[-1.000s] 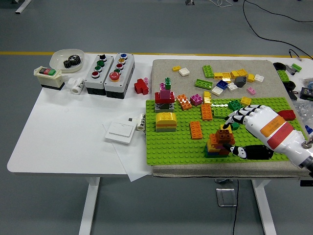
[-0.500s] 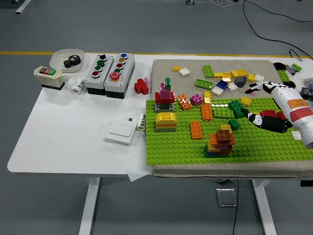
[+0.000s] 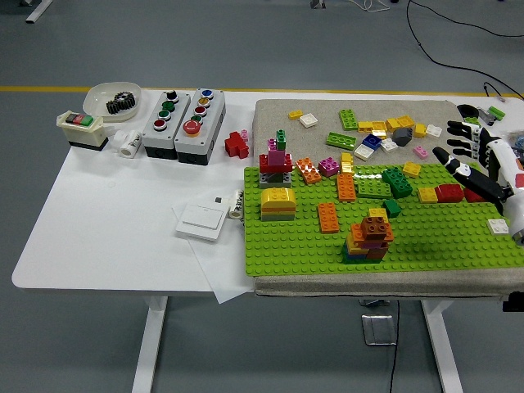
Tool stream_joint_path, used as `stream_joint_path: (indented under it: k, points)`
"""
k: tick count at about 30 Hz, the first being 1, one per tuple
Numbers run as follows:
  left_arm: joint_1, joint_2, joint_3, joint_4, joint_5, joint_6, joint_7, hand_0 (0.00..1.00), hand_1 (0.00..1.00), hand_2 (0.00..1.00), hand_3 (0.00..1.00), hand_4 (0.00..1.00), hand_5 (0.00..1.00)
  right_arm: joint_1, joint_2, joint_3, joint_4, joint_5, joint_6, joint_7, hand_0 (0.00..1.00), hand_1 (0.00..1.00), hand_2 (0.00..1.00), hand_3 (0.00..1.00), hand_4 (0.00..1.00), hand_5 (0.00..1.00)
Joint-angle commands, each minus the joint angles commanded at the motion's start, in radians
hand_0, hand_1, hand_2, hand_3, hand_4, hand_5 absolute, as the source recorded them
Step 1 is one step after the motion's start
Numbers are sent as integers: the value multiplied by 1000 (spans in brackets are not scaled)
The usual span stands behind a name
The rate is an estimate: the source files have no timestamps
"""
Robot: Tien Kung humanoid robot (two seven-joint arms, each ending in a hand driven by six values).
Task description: Pick up the brick,pile it on top of brick,press brick,pick up the brick,pile it on top of brick,press brick
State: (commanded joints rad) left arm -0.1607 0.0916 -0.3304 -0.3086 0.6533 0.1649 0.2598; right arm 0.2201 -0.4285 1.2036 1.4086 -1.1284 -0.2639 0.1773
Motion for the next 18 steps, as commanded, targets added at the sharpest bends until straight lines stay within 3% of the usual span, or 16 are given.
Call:
stream_joint_path:
  k: [5, 6, 11, 12, 18]
  points:
    - [4, -3, -7, -2, 11, -2, 5, 795, 785, 789, 593, 655, 678, 4, 13, 6, -10, 139, 37, 12, 786, 772, 828, 835, 995, 754]
    - [4, -4, -8, -2, 15, -2, 7, 794, 788, 788, 593, 656, 677, 5, 14, 8, -14, 151, 50, 15, 865, 803, 846, 870, 998, 877]
    - [2, -3, -12, -3, 23, -5, 12, 794, 788, 788, 593, 656, 677, 5, 18, 16, -30, 162, 95, 22, 865, 803, 846, 870, 998, 877]
    - [1, -3, -12, -3, 24, -5, 12, 795, 786, 788, 594, 657, 678, 7, 19, 17, -36, 165, 104, 23, 905, 825, 858, 905, 998, 962]
    - [-2, -2, -12, -2, 24, -4, 11, 795, 785, 787, 593, 656, 677, 9, 26, 30, -70, 158, 129, 34, 929, 841, 867, 917, 998, 998]
